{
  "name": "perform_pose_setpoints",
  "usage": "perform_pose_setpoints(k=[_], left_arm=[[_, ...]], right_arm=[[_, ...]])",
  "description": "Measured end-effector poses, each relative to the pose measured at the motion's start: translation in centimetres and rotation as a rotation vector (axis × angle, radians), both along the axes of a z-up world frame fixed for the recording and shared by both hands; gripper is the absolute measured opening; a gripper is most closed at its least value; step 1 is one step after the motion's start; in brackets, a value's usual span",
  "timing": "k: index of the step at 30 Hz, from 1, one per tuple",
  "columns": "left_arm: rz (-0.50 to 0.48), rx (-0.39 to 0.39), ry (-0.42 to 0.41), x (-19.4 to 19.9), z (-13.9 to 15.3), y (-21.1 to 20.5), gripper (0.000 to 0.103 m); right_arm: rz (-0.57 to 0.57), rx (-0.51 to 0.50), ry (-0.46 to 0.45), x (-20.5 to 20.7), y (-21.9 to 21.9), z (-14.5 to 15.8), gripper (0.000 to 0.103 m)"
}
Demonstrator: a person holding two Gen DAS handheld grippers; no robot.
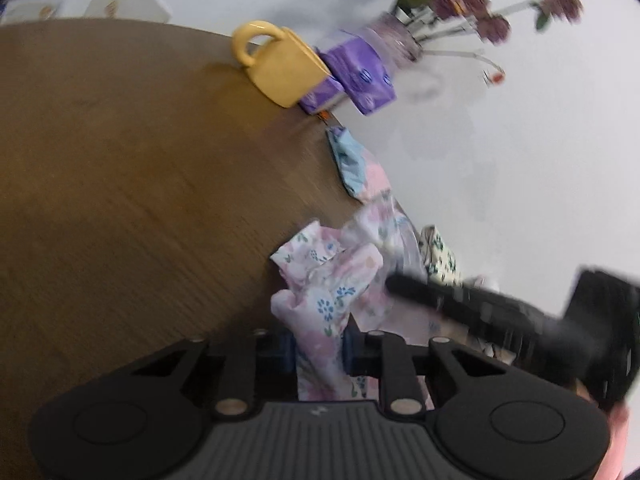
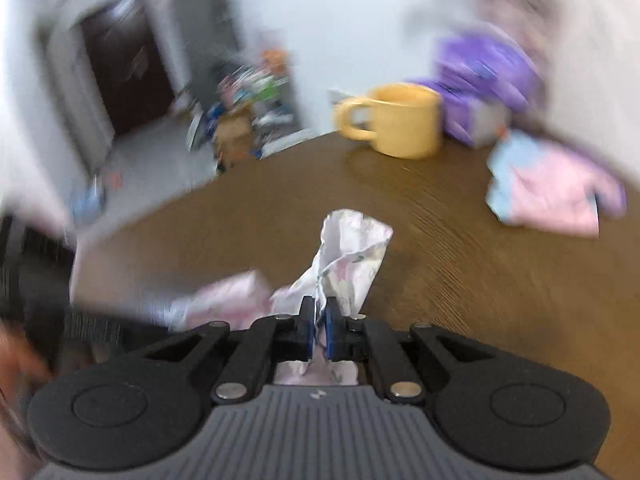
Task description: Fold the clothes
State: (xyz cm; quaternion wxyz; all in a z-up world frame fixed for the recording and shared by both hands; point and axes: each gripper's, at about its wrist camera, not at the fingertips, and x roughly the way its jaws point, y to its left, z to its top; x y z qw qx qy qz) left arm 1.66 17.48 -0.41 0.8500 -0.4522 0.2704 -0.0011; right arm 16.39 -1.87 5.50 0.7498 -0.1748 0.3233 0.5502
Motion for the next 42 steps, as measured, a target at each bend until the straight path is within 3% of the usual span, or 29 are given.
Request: perform_pose_setpoints(k=[3, 5, 8, 10, 15, 18, 20, 24, 26, 30, 33, 36, 40, 42], left_arm=[[0.027, -0.052, -0.021, -0.9, -0.3, 0.6, 0.025], [0.025, -0.052, -0.040, -1.0, -0.1, 0.5, 0.034], [0.008, -0.034, -0.061, -0.8, 0.4, 0.1, 0.051], [0.000, -0.019, -0.067, -0.4, 0.7, -0.2, 0.056], [0.004, 0.016, -0.056, 0.5, 1.0, -0.9, 0.057], [0.019, 0.050, -0.035, 1.3, 1.0, -1.3, 0.047], [0.011, 0.086, -0.009, 2.1, 0.7, -1.7, 0.006], [0.005, 0.175, -0.025, 2.1, 0.9, -2.5, 0.005], [0.005, 0.200, -0.041, 1.7, 1.2, -2.7, 0.005], [-0.011, 0.263, -0.056, 1.4, 1.8, -3.4, 0.005], [-0.029, 0.352, -0.088, 1.1, 2.8, -4.5, 0.005], [-0.069, 0.488, -0.136, 0.7, 4.2, -6.5, 0.005], [-0.171, 0.766, -0.225, 0.4, 6.5, -11.2, 0.005], [-0.250, 0.943, -0.282, 0.3, 7.5, -14.5, 0.005]], right_arm=[[0.108, -0.070, -0.142, -3.5, 0.9, -0.5, 0.005], [0.154, -0.108, -0.215, -5.1, 1.3, -1.2, 0.005], [0.186, -0.134, -0.247, -6.1, 1.9, -1.7, 0.005], [0.197, -0.144, -0.260, -6.7, 2.1, -1.9, 0.005], [0.205, -0.158, -0.274, -7.2, 2.1, -2.4, 0.006], [0.208, -0.159, -0.272, -7.6, 1.8, -2.5, 0.007], [0.205, -0.150, -0.269, -7.7, 1.7, -2.4, 0.009], [0.194, -0.144, -0.256, -8.3, 0.1, -1.7, 0.018], [0.149, -0.109, -0.243, -8.5, -2.1, -0.6, 0.043], [0.009, -0.070, -0.173, -8.0, -7.0, 0.6, 0.046], [-0.149, -0.054, -0.115, -6.9, -10.9, 0.5, 0.046], [-0.290, -0.027, -0.046, -5.9, -14.6, -0.3, 0.046], [-0.400, 0.020, -0.010, -6.1, -18.5, -1.3, 0.046], [-0.433, 0.044, -0.002, -6.4, -19.9, -1.7, 0.046]])
